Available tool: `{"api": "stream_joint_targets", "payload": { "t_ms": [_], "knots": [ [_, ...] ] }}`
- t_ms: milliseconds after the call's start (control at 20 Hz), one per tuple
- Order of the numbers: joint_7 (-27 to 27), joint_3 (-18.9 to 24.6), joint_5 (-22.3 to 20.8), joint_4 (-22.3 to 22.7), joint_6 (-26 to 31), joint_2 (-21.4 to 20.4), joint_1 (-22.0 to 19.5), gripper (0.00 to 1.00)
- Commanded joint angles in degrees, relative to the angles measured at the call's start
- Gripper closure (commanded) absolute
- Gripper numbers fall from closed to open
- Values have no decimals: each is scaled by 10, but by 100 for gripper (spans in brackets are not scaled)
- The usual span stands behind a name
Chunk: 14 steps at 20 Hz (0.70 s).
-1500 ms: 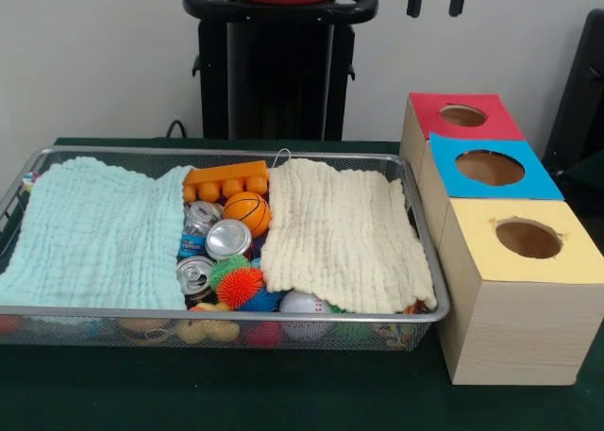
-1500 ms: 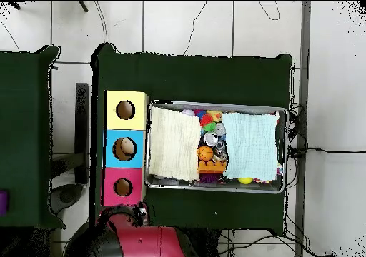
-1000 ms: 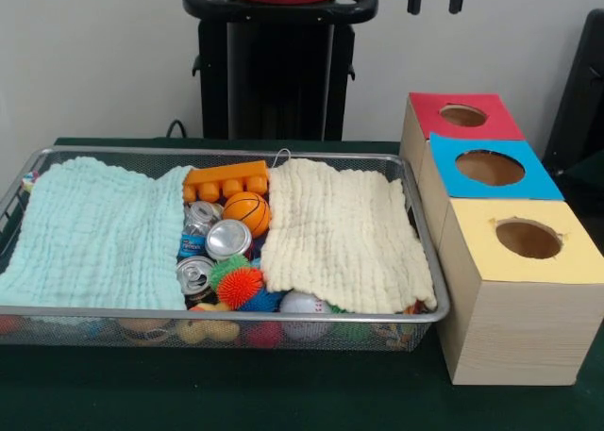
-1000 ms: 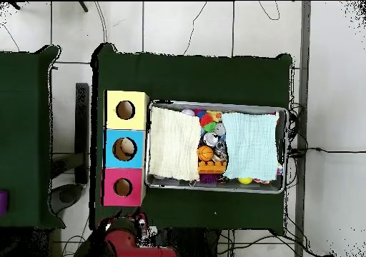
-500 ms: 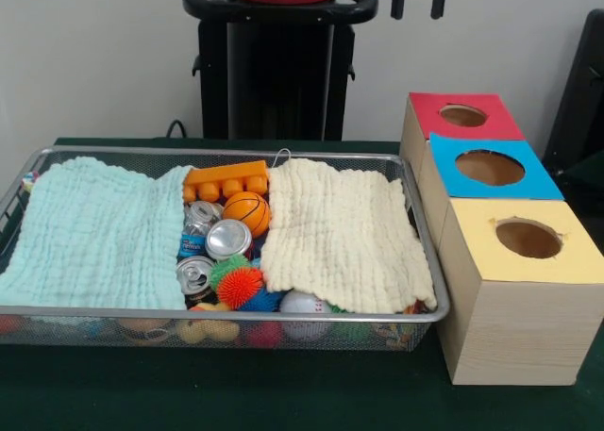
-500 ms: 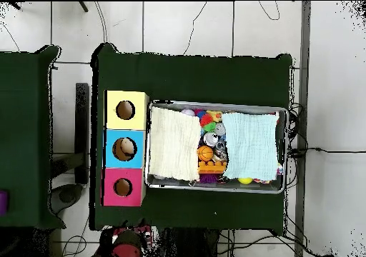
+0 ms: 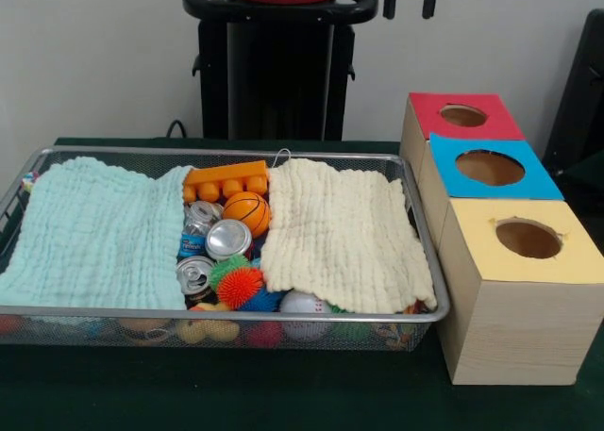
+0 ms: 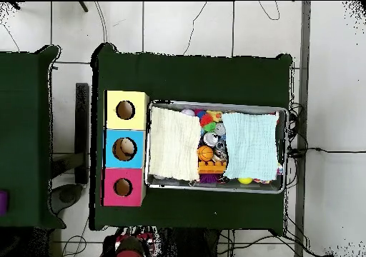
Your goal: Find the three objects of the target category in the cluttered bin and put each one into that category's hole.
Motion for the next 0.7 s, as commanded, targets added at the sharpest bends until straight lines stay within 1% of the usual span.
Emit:
{"api": "stream_joint_targets", "payload": {
  "t_ms": [50,200,400,700],
  "knots": [
    [105,21,18,-24,1,21,6,0],
    [104,19,17,-23,-1,21,6,0],
    [104,18,12,-17,-20,28,3,0],
    [107,15,11,-14,-26,30,5,0]
  ]
}}
